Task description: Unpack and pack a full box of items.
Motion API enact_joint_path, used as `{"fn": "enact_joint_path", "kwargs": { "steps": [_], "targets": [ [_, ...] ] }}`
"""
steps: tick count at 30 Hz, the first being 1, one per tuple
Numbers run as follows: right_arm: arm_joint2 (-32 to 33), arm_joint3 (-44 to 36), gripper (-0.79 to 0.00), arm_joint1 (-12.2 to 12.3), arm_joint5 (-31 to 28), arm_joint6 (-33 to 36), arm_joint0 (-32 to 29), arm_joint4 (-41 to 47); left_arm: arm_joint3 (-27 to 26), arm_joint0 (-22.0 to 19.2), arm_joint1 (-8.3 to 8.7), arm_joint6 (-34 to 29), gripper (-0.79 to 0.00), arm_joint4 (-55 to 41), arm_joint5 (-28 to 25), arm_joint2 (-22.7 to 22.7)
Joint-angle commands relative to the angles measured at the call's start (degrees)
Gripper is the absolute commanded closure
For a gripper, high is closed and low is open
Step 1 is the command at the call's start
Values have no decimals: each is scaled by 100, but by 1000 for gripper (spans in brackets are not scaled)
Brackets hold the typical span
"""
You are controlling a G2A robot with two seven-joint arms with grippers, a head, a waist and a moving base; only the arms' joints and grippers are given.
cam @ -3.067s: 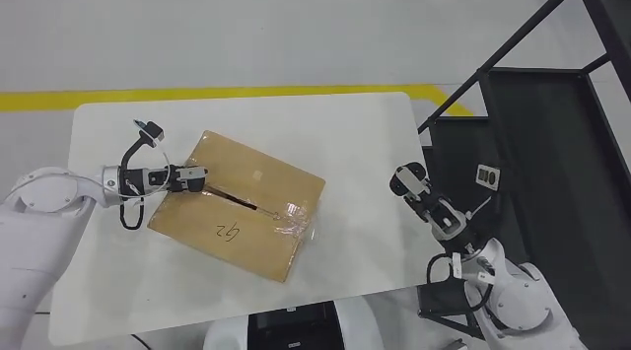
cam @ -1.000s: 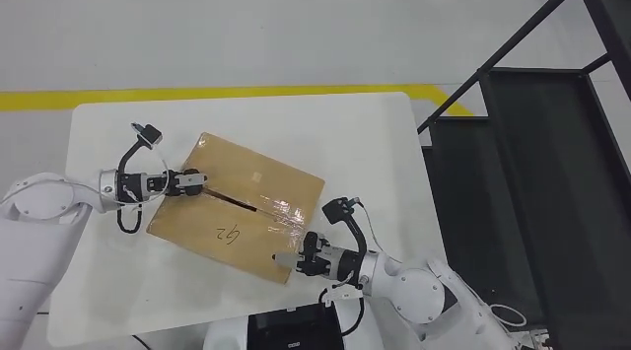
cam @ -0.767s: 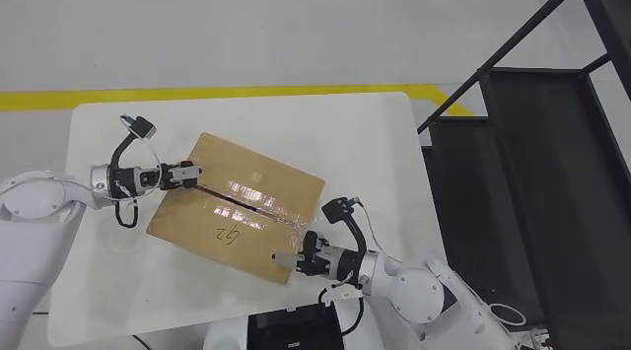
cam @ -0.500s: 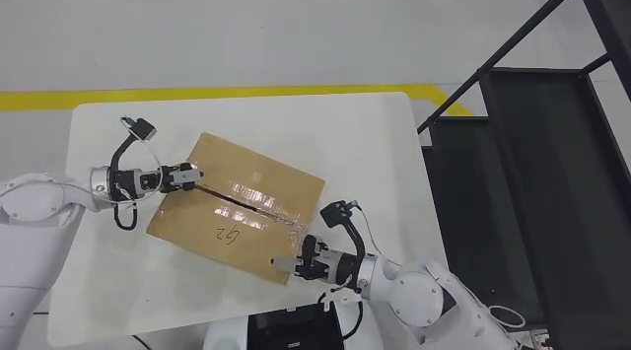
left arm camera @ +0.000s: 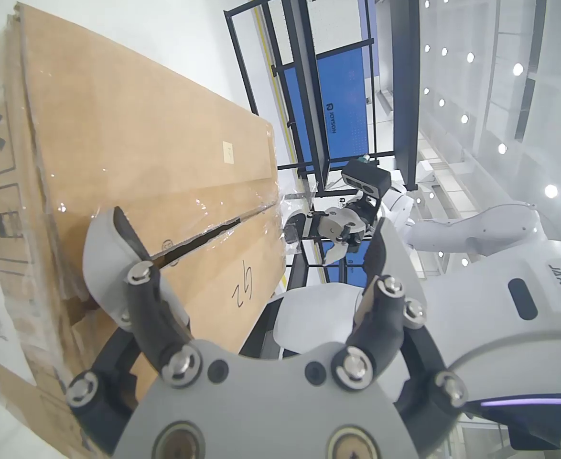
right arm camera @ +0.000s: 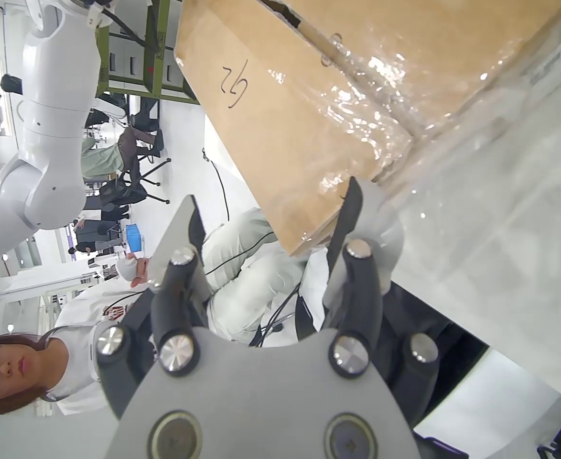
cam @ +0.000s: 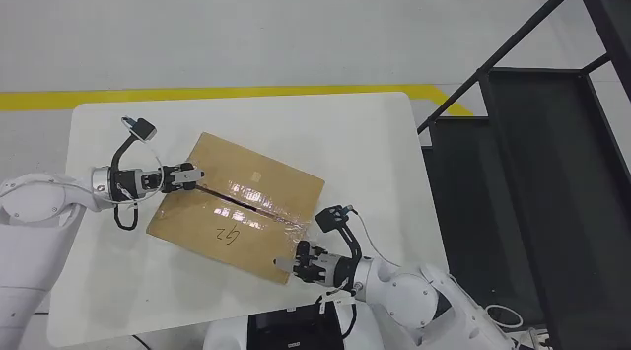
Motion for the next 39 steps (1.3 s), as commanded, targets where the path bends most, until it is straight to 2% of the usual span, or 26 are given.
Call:
{"fn": "enact_joint_path", "kwargs": {
  "steps": [1, 16, 25, 32, 39],
  "targets": [
    [-24, 6, 0, 3, 27, -4, 21, -27, -8, 7, 2, -3, -785, 3, -3, -17],
    [7, -71, 0, 24, -12, -348, 85, 169, -85, 59, 11, 5, -785, 45, -3, -100],
    [525, -569, 0, 86, -935, -984, -108, 483, 61, -12, -36, 65, -785, 251, 57, 107],
    [806, -755, 0, 137, -1549, -765, -80, 988, 222, -175, -114, 135, -785, 435, 98, 401],
    [730, -761, 0, 147, -2122, -476, 197, 1718, 360, -307, -164, 154, -785, 508, 95, 546]
  ]
}}
